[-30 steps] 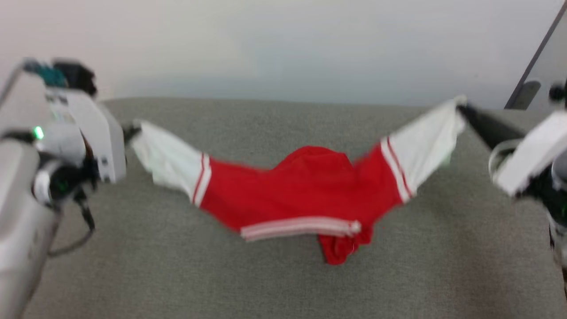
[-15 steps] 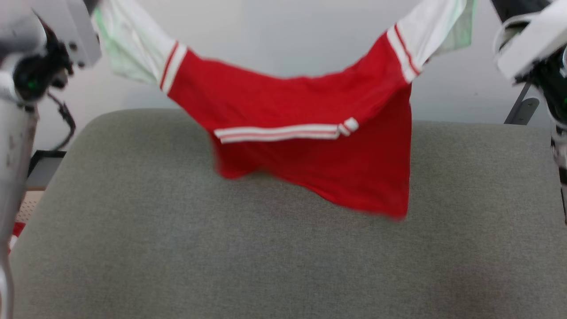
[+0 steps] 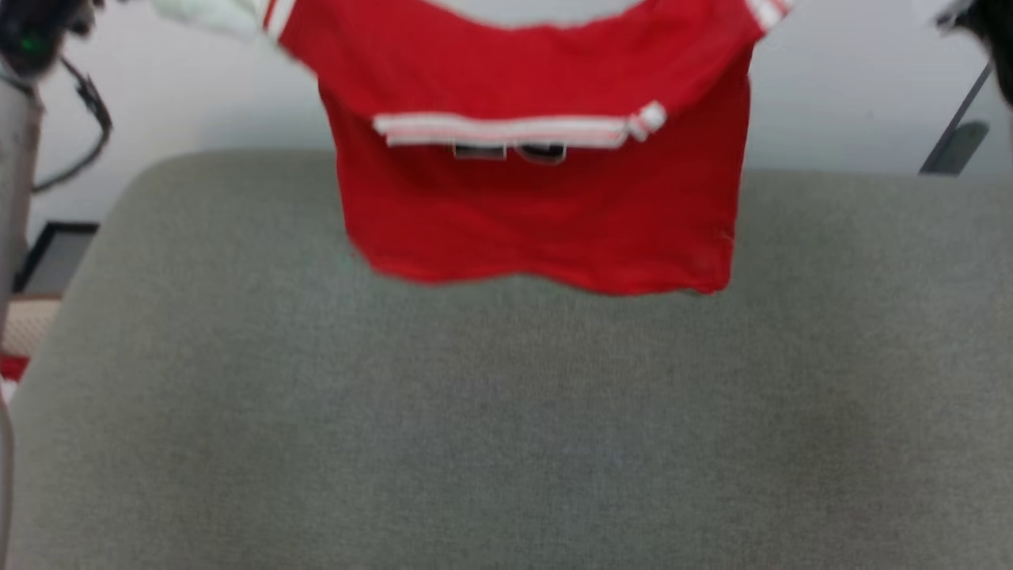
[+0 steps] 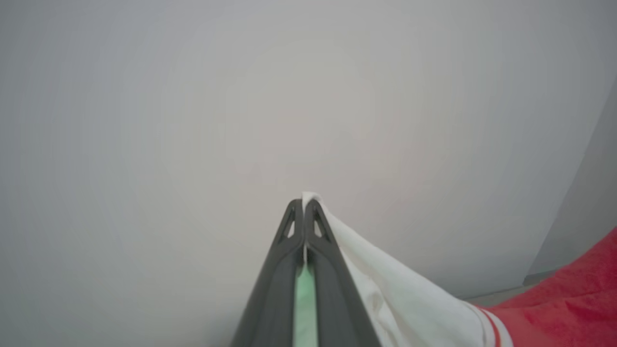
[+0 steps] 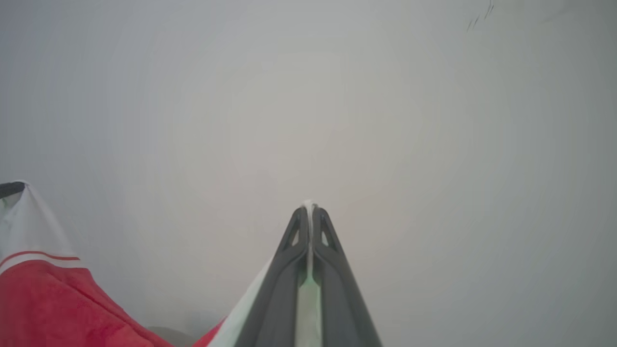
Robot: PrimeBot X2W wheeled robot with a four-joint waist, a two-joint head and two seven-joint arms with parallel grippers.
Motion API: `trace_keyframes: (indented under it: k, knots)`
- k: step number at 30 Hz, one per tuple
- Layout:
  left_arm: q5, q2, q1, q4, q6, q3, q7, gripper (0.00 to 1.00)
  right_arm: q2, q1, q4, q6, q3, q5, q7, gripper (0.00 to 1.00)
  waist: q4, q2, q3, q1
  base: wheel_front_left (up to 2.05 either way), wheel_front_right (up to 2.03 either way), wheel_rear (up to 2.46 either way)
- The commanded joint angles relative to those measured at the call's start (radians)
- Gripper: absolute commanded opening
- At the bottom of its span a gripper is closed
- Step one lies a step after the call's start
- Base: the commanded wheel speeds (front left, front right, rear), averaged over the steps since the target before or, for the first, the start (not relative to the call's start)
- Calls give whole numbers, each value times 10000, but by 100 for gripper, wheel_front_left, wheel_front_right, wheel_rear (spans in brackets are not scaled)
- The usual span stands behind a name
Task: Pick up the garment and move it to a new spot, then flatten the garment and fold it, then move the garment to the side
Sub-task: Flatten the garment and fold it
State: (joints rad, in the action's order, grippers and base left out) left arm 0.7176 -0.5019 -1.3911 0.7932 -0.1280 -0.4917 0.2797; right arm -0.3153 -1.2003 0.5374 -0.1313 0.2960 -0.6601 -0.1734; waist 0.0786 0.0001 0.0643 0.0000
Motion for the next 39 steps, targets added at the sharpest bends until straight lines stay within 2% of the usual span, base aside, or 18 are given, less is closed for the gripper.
trace_keyframes:
  k: [1, 9, 14, 16, 18, 22, 27, 31, 36, 39]
  knots:
    - [-65, 118, -320, 157, -23, -31, -223, 0, -86, -386, 244, 12, 132, 242, 356, 0, -87, -1, 913, 0, 0, 0, 0]
    - [-410, 480, -2103, 1057, -38, -179, -1825, 0, -147, -2438, 1881, 12, 797, 1460, 2582, 0, -176, -1, 2742, 0, 0, 0, 0]
    - [-501, 633, -2895, 1589, -32, -174, -3193, 0, -136, -3446, 2872, 13, 1114, 2580, 4140, 0, -180, -1, 3461, 0, 0, 0, 0]
    - [-518, 698, -3115, 1753, -33, -142, -3874, 0, -181, -3770, 3021, 13, 1027, 3136, 4341, 0, -142, -1, 3652, 0, 0, 0, 0]
    - [-531, 765, -3209, 1822, -34, -244, -4511, 0, -262, -3954, 2631, 13, 807, 3803, 4387, 0, -72, -1, 3811, 0, 0, 0, 0]
    - [-413, 831, -2720, 2050, -34, -578, -5099, 0, -221, -3089, 2450, 13, 868, 4445, 4371, 0, 86, -1, 3809, 0, 0, 0, 0]
    - [133, 803, -1712, 2146, -33, -1361, -4827, 0, -338, -2123, 2923, 13, 1528, 3851, 4382, 0, 228, -1, 3454, 0, 0, 0, 0]
    - [569, 691, -719, 2089, -34, -2104, -4184, 0, -451, -1241, 3255, 13, 2360, 2574, 4206, 0, 305, -1, 3045, 0, 0, 0, 0]
    - [1000, 464, 609, 1803, -34, -3013, -3398, 0, -860, 158, 2690, 13, 3341, 598, 3153, 0, 334, -1, 2499, 0, 0, 0, 0]
    - [1379, 268, 1513, 1507, -34, -3436, -3042, 0, -1338, 1038, 2099, 13, 3848, -355, 2431, 0, 314, -1, 2141, 0, 0, 0, 0]
